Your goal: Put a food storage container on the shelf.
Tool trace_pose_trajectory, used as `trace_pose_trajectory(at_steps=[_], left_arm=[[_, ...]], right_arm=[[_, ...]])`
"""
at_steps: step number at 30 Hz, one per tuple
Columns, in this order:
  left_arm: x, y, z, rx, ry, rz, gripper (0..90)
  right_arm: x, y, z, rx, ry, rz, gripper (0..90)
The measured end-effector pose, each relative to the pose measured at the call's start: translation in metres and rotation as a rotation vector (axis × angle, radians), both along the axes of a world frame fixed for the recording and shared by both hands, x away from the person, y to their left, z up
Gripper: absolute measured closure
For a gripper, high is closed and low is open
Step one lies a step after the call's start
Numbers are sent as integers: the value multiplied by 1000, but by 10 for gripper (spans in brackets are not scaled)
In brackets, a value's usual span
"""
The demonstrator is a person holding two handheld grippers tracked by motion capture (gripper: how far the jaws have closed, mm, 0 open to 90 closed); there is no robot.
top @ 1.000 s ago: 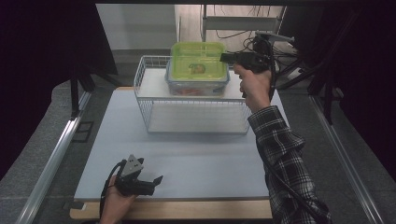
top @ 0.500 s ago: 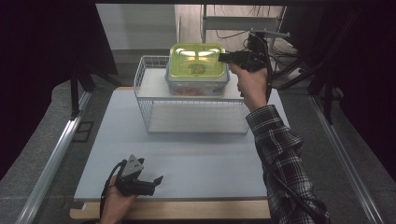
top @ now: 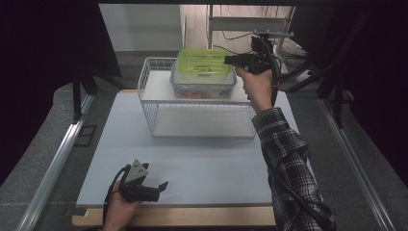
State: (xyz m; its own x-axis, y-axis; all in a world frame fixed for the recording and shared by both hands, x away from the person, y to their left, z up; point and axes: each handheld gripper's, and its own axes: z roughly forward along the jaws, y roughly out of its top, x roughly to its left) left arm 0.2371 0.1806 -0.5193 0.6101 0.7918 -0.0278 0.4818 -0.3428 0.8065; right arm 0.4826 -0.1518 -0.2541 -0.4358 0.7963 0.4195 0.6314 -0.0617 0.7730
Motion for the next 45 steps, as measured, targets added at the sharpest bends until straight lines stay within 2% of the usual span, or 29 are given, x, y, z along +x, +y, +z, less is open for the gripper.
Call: trace_pose_trajectory(at_steps=[2, 8, 14, 20, 26, 29, 40, 43, 45], left_arm=[[0, 0, 0, 2, 0, 0, 44], [0, 0, 0, 3, -1, -1, 45], [0, -2, 0, 6, 1, -3, 44], [0, -2, -1, 7, 2, -2, 44], [0, -2, -1, 7, 5, -3, 44], [0, -2, -1, 8, 6, -4, 44], [1, -3, -2, 6, 11, -4, 44], [1, -3, -2, 5, 9, -4, 44], [1, -3, -2, 4, 11, -4, 43]], right_arm=[[0, 0, 0, -10, -11, 1, 614], [-4, -5, 1, 2, -26, 21, 532], [-14, -13, 0, -20, -66, 66, 428], [-23, -21, -1, -5, -82, 102, 355], [-32, -24, 0, -11, -109, 127, 317], [-36, -25, -1, -32, -122, 134, 296], [-51, -28, -14, -61, -148, 183, 208], [-57, -27, -18, -89, -174, 188, 193], [-60, -26, -21, -88, -177, 199, 183]])
